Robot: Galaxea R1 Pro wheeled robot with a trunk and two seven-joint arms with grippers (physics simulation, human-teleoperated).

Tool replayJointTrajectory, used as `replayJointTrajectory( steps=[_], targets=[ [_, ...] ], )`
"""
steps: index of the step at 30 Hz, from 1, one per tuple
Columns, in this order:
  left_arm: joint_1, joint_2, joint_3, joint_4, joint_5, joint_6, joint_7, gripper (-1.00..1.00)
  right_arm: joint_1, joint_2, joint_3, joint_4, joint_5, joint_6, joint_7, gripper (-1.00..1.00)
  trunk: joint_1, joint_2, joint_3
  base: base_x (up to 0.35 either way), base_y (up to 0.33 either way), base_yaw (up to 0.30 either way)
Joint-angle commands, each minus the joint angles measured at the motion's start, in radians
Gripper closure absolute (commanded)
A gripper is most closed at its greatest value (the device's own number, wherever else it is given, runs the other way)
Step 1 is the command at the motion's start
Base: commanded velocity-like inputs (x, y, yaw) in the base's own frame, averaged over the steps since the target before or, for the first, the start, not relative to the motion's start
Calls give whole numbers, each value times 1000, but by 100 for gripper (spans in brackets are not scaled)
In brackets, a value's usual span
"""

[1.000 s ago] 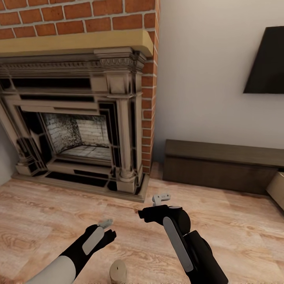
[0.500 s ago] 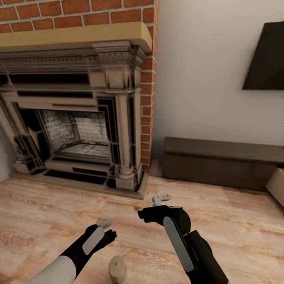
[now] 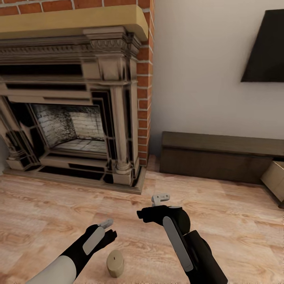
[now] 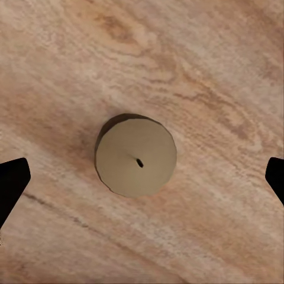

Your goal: Place each of the two pumpkins and all three candles from the living room inside a cabinet in the living room (use any cabinet), then make sure every cabinet is closed, and position the cauldron so it is next to a table in the living room.

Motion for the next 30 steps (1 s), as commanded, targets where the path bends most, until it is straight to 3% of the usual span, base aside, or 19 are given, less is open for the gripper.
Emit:
replayJointTrajectory(
  steps=[1,8,30],
  targets=[
    [-1,1,-5,-2,9,1,8,-100,-1,1,1,-1,-10,3,-10,-100,0,-1,-5,0,0,-99],
    [-1,0,-5,-2,9,1,8,-100,-1,5,1,-1,-10,3,-11,-100,3,-2,-32,0,0,-116],
    [-1,-1,-4,-2,9,1,9,-100,-1,6,2,-1,-10,3,-11,-100,13,-8,-117,0,0,-2]
  ],
)
